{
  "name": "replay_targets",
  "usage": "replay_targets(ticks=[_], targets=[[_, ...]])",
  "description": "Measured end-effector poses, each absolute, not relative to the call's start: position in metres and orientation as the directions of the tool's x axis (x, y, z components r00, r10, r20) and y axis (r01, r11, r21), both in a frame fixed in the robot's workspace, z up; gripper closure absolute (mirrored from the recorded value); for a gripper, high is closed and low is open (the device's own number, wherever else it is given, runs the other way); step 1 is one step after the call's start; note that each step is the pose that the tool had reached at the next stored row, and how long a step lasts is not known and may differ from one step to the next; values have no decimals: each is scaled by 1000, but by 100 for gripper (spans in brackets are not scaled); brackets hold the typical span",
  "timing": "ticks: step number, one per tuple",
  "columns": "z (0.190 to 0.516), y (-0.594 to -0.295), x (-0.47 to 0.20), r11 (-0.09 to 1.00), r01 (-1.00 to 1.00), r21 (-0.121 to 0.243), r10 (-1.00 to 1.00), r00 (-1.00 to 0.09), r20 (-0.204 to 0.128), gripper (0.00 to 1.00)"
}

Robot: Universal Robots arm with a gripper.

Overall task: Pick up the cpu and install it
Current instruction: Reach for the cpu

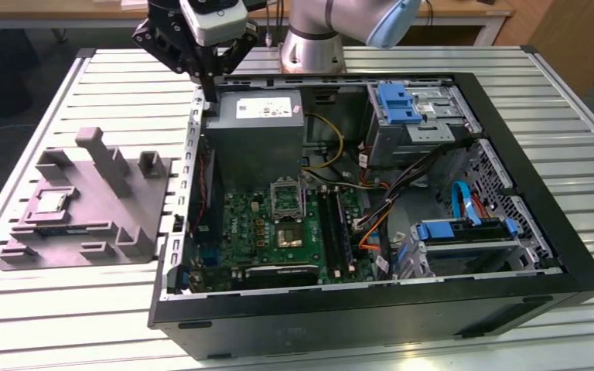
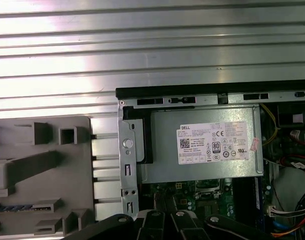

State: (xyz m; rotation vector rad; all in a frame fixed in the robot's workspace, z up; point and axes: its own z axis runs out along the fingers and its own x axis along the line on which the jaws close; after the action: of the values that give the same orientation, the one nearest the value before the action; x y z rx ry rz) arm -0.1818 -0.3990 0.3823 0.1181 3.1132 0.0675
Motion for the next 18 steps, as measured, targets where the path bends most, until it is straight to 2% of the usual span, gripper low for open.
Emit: replay_targets(ticks=[18], targets=[[381, -399, -185, 996, 75, 44, 76, -997, -24, 89]])
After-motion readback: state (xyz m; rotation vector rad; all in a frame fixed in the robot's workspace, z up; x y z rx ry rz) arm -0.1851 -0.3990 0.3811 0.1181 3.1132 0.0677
